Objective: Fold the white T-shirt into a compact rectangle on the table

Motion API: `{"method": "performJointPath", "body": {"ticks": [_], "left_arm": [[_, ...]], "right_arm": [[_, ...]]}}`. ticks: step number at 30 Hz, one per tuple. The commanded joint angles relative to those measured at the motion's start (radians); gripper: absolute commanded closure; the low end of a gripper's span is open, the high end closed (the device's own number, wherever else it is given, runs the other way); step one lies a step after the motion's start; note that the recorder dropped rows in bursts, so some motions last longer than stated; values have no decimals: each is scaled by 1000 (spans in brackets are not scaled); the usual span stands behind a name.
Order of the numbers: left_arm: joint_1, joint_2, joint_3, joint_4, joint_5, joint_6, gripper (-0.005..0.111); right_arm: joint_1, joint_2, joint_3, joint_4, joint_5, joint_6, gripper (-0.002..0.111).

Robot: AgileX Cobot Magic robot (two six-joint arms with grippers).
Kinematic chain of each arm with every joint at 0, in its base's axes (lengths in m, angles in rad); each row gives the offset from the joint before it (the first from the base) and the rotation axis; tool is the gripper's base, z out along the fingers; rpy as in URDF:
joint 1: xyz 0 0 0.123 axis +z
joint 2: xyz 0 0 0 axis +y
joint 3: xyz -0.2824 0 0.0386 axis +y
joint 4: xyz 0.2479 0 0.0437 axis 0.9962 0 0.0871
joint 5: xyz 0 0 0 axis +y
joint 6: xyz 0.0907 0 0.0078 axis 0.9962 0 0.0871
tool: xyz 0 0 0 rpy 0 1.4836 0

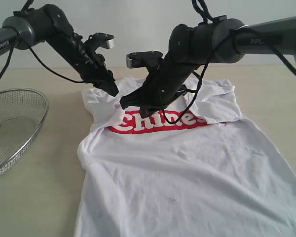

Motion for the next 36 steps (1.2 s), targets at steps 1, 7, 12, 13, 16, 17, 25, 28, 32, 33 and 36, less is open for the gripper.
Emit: {"method": "performJointPath", "body": {"ticks": [1,7,12,13,16,17,25,28,32,33,36], "left_arm": [[4,8,-5,-22,3,-10,66],[4,12,-5,-23,-25,-10,66],[0,21,-5,-42,-88,-20,53],[-1,26,-5,-42,-90,-20,52],[-1,28,-5,-40,-88,-25,52],[-1,30,-5,-40,-78,-25,52],[-1,55,-5,-20,-29,-32,53],[-1,55,-5,-20,-37,-32,59],[-1,55,-5,-16,-39,-32,80],[-1,55,-5,-16,-39,-32,86],[-1,55,-5,-16,-41,-32,102]], "right_arm": [[-3,-5,1,5,-7,-11,108],[-3,-5,1,5,-7,-14,108],[-3,-5,1,5,-5,-22,108],[-3,-5,1,5,-5,-22,108],[-3,-5,1,5,-5,-22,108],[-3,-5,1,5,-5,-22,108],[-3,-9,1,13,-7,-23,108],[-3,-11,1,13,-7,-23,108],[-3,-11,1,13,-7,-23,108],[-3,-11,1,13,-7,-23,108],[-3,-11,1,13,-12,-23,108]]}}
